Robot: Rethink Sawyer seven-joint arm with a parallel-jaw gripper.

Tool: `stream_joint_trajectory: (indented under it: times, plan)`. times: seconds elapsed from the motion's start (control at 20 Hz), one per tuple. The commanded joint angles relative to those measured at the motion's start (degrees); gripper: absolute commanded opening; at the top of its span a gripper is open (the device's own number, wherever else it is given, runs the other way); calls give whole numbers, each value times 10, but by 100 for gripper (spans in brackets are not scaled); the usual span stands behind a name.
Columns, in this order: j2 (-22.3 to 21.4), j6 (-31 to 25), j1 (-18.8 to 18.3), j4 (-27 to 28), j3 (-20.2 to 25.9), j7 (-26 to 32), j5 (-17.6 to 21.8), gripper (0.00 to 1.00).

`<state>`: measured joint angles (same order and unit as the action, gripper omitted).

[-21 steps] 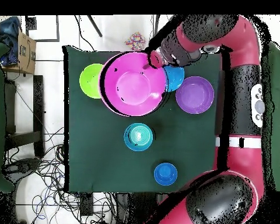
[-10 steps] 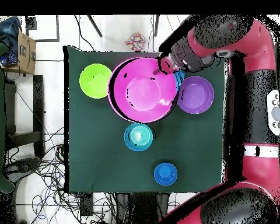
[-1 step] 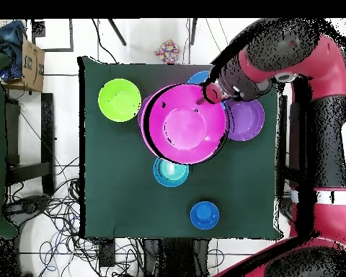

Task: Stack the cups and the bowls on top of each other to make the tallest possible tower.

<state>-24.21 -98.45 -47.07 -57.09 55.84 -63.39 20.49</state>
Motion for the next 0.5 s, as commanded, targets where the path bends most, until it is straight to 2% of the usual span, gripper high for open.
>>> stream_joint_trajectory:
  times: [0.05,0.5]
  plan:
    - [0,48,0,-70,-26,116,39,0]
    - [-8,91,-15,-122,-22,93,36,0]
